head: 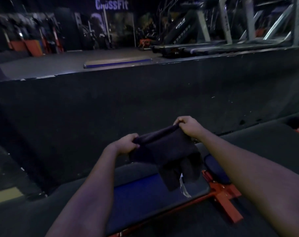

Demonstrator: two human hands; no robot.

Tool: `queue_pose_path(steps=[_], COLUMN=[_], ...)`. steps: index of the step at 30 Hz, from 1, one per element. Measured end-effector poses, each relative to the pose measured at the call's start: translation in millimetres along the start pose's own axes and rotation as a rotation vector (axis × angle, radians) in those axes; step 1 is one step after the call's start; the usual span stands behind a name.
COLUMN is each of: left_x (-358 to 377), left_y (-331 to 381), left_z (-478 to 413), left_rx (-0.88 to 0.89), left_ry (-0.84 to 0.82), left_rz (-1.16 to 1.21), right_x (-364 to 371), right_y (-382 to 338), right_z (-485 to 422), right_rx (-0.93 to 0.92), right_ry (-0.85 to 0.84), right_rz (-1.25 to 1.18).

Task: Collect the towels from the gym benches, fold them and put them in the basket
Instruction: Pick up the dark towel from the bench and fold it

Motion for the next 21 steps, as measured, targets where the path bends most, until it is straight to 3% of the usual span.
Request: queue_pose_path(steps=[7, 13, 17, 21], left_x=[-32, -37, -43, -62], left_y=[80, 133, 138, 122], left_z=[-7, -10, -12, -3], left_rx=[0.133, 0.299, 0.331, 0.289], left_ry=[0.362, 0.254, 0.297, 0.445], left_rz=[0.025, -0.159, -0.238, -0.289], right_x=[-15, -6, -1, 11], right_y=[24, 5, -10, -11], right_z=[4, 2, -2, -7], right_rx=[0.099, -0.033, -0.060, -0.036], right_ry=[-0.013, -0.337, -0.371, -0.376], right_rz=[0.017, -0.350, -0.330, -0.256])
Point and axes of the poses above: each hand's wrist, its own z-axis away from the middle knuckle, its own x-axis out of the palm, y = z × x, the point moved 1 cm from there along -z, towards the middle knuckle, and after that the axes turned 10 degrees about -z, right-handed, at the moved point
